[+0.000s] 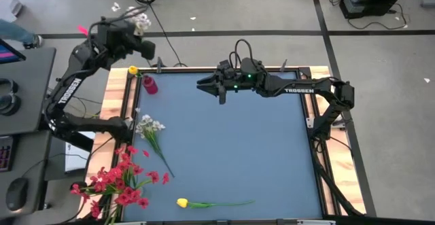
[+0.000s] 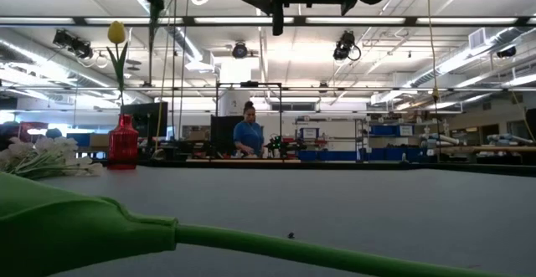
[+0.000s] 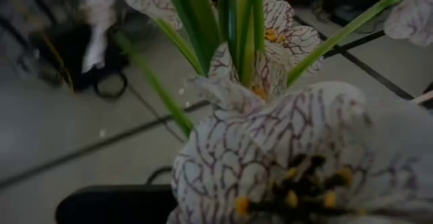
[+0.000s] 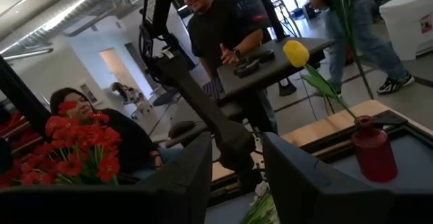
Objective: Sort flowers into vase by color
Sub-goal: Put the right white flowers into the pink vase
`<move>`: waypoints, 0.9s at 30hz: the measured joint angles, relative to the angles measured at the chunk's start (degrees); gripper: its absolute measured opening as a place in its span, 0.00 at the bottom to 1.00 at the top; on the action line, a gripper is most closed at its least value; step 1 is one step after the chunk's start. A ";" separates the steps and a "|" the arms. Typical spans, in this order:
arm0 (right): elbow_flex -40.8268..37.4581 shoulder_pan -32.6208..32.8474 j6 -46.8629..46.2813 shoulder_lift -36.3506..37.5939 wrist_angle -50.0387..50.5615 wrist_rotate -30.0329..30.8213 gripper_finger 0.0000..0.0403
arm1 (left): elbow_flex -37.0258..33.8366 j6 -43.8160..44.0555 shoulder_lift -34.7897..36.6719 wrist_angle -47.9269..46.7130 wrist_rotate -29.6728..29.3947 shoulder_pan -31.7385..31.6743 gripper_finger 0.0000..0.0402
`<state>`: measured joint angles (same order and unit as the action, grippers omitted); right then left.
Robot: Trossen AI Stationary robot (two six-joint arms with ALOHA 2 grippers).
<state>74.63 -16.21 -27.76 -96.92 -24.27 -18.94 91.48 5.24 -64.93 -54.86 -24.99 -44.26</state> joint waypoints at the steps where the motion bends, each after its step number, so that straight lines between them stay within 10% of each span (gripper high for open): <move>1: 0.00 0.00 0.04 0.00 0.03 -0.09 0.35 | -0.02 0.95 0.04 -0.78 1.21 -1.96 0.02; 13: 0.00 0.00 0.89 0.00 0.15 -0.20 0.35 | -14.28 -1.34 5.03 10.56 5.15 -8.55 0.03; 27: 0.00 -0.28 2.45 0.02 1.86 -1.19 0.35 | -14.94 3.83 4.96 10.98 3.72 -8.07 0.03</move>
<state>74.63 -16.49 -25.32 -96.90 -22.41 -20.13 76.54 9.07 -59.96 -43.89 -21.26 -52.32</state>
